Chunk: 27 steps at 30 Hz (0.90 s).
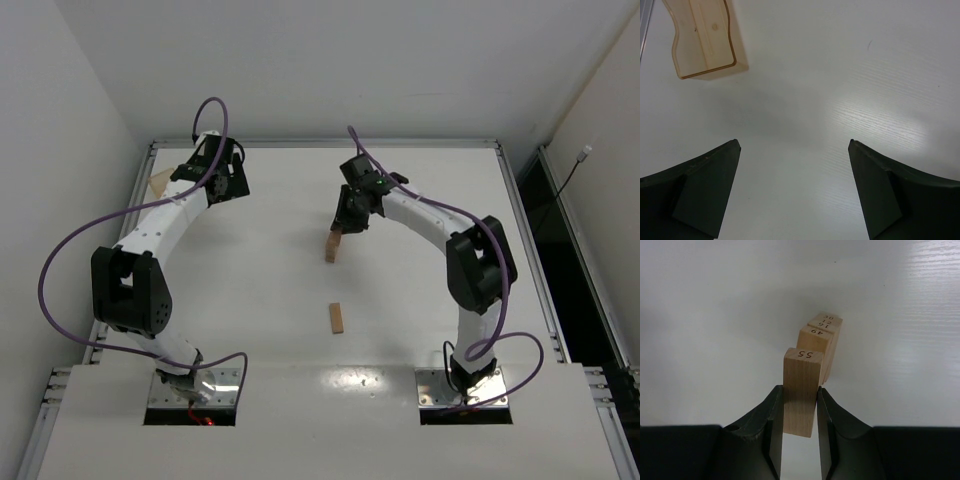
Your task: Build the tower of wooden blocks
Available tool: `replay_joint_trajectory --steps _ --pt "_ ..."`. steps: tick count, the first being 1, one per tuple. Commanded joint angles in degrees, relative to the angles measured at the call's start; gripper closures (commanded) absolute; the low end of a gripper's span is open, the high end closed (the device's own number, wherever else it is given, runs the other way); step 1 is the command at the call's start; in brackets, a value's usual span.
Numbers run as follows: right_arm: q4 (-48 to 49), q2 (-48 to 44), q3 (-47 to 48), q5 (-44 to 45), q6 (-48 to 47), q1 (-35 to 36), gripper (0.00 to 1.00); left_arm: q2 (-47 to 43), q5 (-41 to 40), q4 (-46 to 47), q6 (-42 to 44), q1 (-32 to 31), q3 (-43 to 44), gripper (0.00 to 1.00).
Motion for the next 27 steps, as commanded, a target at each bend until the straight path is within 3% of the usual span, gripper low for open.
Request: replay_joint_trajectory --steps 1,27 --pt "-0.3 0.7 2.4 2.1 -0.5 0.5 1.0 -0.5 0.2 1.7 -0.6 -0.4 -0.1 0.13" --pt "1.4 2.2 3.4 0.4 -1.0 1.0 1.0 -0.5 0.7 2.2 -0.6 -0.4 -1.2 0.14"
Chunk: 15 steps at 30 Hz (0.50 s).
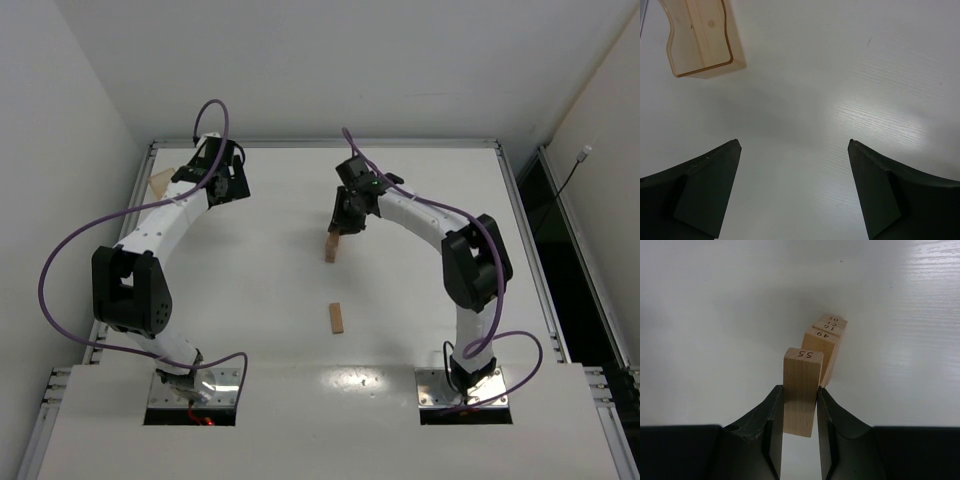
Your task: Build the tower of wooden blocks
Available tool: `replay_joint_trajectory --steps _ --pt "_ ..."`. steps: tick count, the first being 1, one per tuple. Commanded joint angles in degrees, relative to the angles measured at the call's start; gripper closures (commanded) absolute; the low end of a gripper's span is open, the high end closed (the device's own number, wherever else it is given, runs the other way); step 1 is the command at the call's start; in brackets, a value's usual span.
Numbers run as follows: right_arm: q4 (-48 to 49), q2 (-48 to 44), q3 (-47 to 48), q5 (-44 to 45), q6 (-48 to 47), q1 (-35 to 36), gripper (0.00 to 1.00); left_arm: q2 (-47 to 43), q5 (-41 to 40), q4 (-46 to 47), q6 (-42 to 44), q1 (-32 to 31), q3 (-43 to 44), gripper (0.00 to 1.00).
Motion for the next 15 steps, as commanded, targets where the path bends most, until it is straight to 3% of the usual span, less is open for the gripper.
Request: replay_joint_trajectory --steps 1,5,10,13,15 --pt "1.5 0.6 2.4 -0.1 -0.5 0.3 1.0 -0.5 0.8 1.4 -0.6 -0.4 -0.1 0.14" --pt "2.0 0.6 2.4 -0.1 -0.5 0.3 0.93 -0.5 0.8 1.4 -0.6 0.2 -0.1 0.14" --pt "2.0 1.1 3.0 0.4 -0.5 0.3 0.91 -0.5 1.4 1.4 -0.6 0.2 -0.1 0.14" --pt "2.0 1.1 3.0 0.4 -0.5 0.3 0.84 -0.5 1.4 1.4 -0.6 0.2 -0.1 0.15" --pt "2.0 1.1 3.0 0.4 -1.1 0.3 0.72 -0.5 1.9 1.4 -0.6 0.2 -0.1 0.15"
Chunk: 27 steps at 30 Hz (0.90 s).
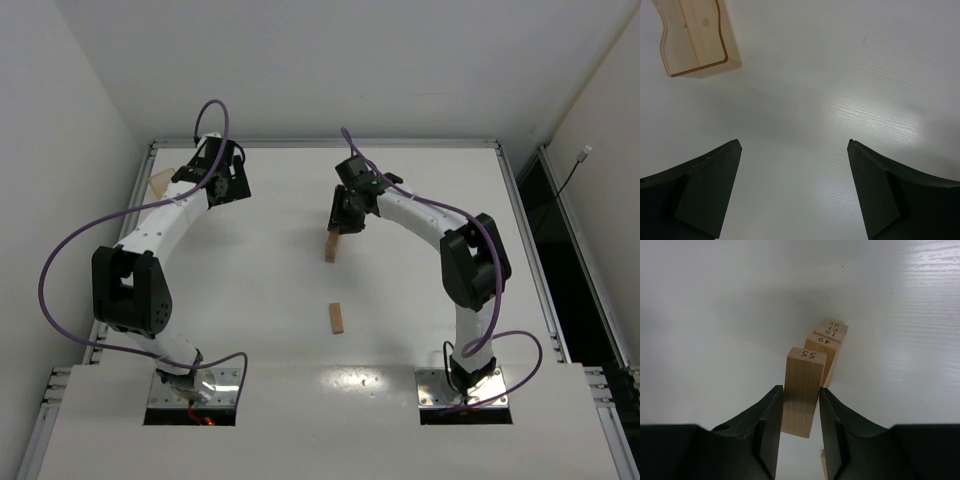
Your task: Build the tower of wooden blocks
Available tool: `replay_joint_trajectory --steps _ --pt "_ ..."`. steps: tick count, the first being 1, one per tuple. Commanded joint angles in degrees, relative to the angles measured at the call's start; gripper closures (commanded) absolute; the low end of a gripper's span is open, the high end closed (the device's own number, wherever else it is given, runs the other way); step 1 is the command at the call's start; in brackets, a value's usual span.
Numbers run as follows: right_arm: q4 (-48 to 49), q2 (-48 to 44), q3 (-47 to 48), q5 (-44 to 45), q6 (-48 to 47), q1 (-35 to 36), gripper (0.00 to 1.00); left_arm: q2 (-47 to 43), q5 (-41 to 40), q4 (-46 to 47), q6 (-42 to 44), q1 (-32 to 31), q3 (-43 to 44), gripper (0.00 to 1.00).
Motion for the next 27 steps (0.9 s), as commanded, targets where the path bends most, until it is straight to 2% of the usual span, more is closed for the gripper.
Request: replay_joint_trajectory --steps 1,3,6,11,17,20,27 --pt "1.4 0.3 2.6 0.4 -0.6 0.3 0.67 -0.5 0.9 1.4 -0.6 0.1 0.0 0.15" --pt "1.4 0.3 2.6 0.4 -0.6 0.3 0.54 -0.5 0.9 1.4 -0.6 0.1 0.0 0.15" --pt "1.9 0.3 2.6 0.4 -1.2 0.3 0.45 -0.5 0.9 1.4 -0.1 0.1 0.0 0.16" --pt "3.0 -0.2 2.6 -0.1 -2.8 0.3 0.45 -0.5 0.9 1.4 -0.1 0.1 -0.6 0.16" --pt "6.6 -7.9 -0.1 -4.1 -13.6 3.7 0.41 -1.6 1.9 2.0 -0.6 0.1 -1.2 0.16" --pt "7.8 -12.8 -4.4 -4.8 -22.5 8.2 0.41 -2.7 1.9 2.0 -0.6 0.1 -1.2 0.16" --pt "7.8 -24.9 -17.5 2.7 -30.4 14.5 0.4 -5.7 0.7 2.0 -0.6 0.1 -2.7 0.16"
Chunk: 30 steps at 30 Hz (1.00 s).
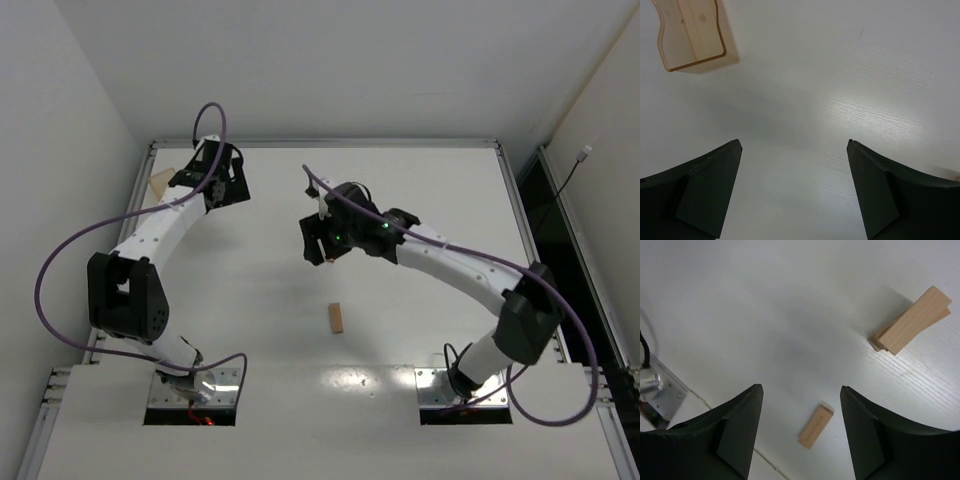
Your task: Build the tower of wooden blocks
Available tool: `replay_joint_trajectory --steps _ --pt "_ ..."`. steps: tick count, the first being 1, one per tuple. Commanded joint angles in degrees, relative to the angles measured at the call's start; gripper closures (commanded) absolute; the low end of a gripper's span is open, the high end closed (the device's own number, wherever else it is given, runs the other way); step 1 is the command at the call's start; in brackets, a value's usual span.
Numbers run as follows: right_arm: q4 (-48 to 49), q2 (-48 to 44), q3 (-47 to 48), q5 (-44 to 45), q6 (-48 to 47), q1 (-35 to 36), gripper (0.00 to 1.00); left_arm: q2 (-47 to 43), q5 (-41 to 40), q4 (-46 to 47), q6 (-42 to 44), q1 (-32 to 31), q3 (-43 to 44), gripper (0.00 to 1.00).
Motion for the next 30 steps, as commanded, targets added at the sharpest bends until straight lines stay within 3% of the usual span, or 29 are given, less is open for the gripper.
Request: replay_joint_trajectory --steps 1,4,10,20,30 --pt "1.6 -6.4 -8.5 4.3 -7.6 1.4 0.4 -4.5 -0.8 1.4 -0.6 0.1 -0.5 0.16" --pt "1.1 -8.4 -16.1 2.2 -10.5 1.4 0.43 -5.2 -1.4 1.4 -0.1 0.1 -0.5 0.16" --pt "3.6 -9.7 -26.4 -0.4 -8.3 2.6 0.4 -5.7 -2.5 1.4 0.4 0.1 0.0 0.16" --pt "3.1 -1.5 -21.5 -2.7 -7.6 8.5 0.41 -5.6 -3.6 1.4 1.0 0.1 -1.2 0.16" --pt "-0.7 7.8 -16.3 -5.6 -6.4 8.0 0.41 -5.1 -2.4 1.5 1.0 1.2 -1.1 0.16"
